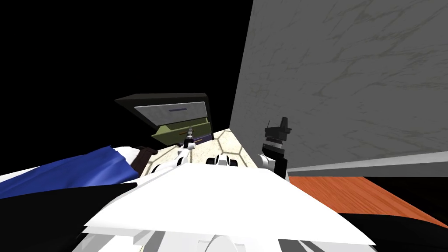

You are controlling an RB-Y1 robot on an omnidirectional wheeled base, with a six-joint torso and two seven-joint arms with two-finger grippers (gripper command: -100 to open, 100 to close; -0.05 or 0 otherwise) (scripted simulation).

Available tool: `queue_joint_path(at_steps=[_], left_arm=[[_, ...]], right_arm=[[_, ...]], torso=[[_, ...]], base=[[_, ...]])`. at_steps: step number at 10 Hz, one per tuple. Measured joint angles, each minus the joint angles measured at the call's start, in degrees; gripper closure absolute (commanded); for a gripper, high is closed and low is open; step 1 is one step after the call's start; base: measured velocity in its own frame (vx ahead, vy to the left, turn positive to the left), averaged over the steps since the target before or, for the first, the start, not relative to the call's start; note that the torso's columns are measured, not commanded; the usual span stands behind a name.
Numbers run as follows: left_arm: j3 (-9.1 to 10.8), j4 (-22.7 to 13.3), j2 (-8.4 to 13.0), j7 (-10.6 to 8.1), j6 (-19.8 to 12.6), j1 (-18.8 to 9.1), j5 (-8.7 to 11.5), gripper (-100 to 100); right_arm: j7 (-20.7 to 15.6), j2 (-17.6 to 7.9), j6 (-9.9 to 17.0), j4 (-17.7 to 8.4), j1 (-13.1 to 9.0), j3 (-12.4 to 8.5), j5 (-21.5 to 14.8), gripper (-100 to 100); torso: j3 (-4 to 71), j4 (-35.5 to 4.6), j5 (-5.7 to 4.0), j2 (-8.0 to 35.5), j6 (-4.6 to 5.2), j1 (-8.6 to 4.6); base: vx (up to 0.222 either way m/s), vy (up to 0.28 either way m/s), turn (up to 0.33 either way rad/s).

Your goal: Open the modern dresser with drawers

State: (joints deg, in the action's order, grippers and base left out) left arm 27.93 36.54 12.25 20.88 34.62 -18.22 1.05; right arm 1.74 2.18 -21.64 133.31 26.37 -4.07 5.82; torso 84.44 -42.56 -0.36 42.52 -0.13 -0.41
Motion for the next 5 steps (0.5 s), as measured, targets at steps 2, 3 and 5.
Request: queue_joint_path(at_steps=[2, 3, 5], left_arm=[[-0.05, -0.3, -0.2, -0.06, -0.2, 0.2, 0.0, 0], [-0.05, -0.3, -0.3, -0.07, -0.3, 0.3, 0.0, 0], [-0.05, -0.4, -0.3, -0.08, -0.4, 0.4, 0.0, 0]], right_arm=[[0.0, 0.0, 0.0, 0.0, 0.0, 0.0, 0.0, 0], [0.0, 0.0, 0.0, 0.0, 0.0, 0.0, 0.0, 0], [0.0, 0.0, 0.0, 0.0, 0.0, 0.0, 0.0, 0]], torso=[[0.1, 0.1, 0.14, -0.2, 0.08, 0.18], [0.1, 0.2, 0.22, -0.2, 0.12, 0.27], [0.1, 0.2, 0.3, -0.2, 0.14, 0.35]], base=[[-0.003, 0.0, -0.001], [0.0, 0.0, 0.0], [0.0, 0.0, 0.0]])
